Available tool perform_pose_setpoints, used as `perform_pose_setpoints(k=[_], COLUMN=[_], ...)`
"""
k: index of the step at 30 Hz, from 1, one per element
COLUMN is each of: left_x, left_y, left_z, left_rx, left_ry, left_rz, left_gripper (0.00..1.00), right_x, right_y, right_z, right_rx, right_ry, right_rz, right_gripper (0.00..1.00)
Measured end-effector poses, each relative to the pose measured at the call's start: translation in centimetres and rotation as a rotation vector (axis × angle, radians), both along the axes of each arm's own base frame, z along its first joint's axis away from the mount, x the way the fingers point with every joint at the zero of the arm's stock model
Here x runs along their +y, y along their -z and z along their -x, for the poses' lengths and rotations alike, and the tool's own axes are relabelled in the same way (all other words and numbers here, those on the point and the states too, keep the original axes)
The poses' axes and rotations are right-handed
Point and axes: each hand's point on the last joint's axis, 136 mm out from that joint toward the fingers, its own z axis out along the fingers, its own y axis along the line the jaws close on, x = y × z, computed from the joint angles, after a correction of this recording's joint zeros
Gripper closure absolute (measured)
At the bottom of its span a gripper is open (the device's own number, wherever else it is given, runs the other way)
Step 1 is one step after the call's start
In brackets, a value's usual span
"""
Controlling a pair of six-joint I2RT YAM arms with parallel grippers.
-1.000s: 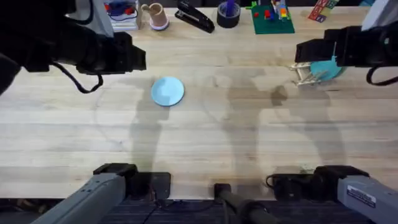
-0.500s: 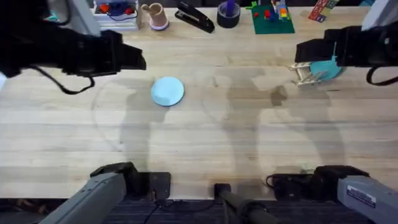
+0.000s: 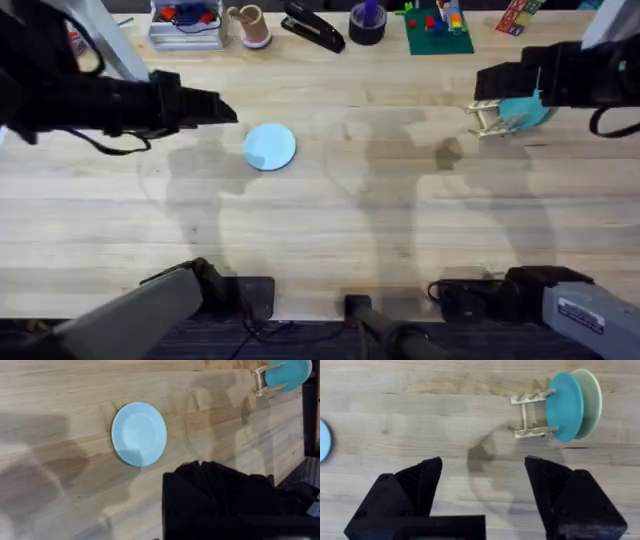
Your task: Pick up the plates from the table one by one and place each into a slot on the dish rack.
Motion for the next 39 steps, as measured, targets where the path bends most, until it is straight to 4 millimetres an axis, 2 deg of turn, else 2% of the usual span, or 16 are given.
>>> perform_pose_setpoints(k=[8,17,22,31,39], left_x=[0.1,0.5,0.5,0.5,0.6], left_y=[4.5,8.6,10.6,12.5,12.9], left_z=[-1.1,-2.5,-2.7,-3.0,-3.3], left_rx=[0.084,0.128,0.159,0.169,0.152], left_ry=[0.053,0.096,0.114,0.137,0.143], left_rz=[0.098,0.138,0.157,0.182,0.174], left_gripper=[0.958,0.959,0.959,0.959,0.959], right_x=[0.0,0.0,0.0,0.0,0.0], right_y=[0.2,0.4,0.4,0.4,0.4], right_z=[0.3,0.6,0.6,0.6,0.6], right_rx=[0.013,0.029,0.03,0.029,0.029], right_ry=[0.0,0.0,0.0,0.0,0.0], right_rz=[0.0,0.0,0.0,0.0,0.0], right_gripper=[0.006,0.007,0.007,0.007,0.007])
